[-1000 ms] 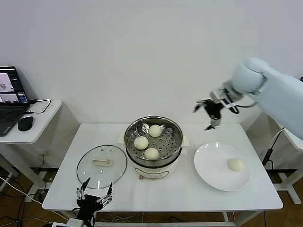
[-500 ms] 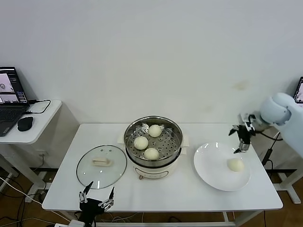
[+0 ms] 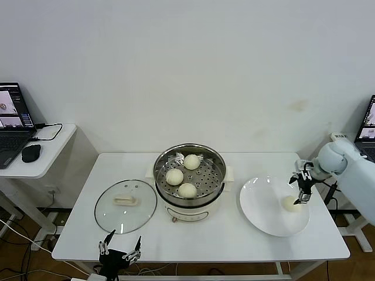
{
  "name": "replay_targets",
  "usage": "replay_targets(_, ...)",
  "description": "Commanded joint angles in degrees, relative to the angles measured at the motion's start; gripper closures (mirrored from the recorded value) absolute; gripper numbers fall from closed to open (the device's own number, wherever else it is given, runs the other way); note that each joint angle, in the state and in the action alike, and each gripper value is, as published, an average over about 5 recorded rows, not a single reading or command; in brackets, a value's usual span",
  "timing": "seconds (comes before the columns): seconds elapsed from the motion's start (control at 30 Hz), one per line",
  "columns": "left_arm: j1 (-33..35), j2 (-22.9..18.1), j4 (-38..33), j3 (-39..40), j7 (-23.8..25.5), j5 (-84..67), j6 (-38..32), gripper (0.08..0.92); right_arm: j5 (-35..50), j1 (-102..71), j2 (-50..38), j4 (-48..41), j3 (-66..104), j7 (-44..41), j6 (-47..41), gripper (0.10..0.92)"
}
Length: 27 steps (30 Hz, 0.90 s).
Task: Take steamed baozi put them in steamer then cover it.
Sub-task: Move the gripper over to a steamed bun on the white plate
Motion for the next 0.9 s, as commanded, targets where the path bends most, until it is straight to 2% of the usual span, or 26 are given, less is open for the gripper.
replay_targets(0.03,-0.04,0.08,1.23,-0.07,0.05,-0.07,0.03,0.177,-4.48,-2.95,4.29,-6.78,1.89,1.42,3.18,0.203)
replay_targets(0.9,-0.67,-0.23,2.68,0.05,0.07,0.12,0.04,0.177,-7.72,-2.24,6.97,-11.96,1.84,2.97,3.79,0.203)
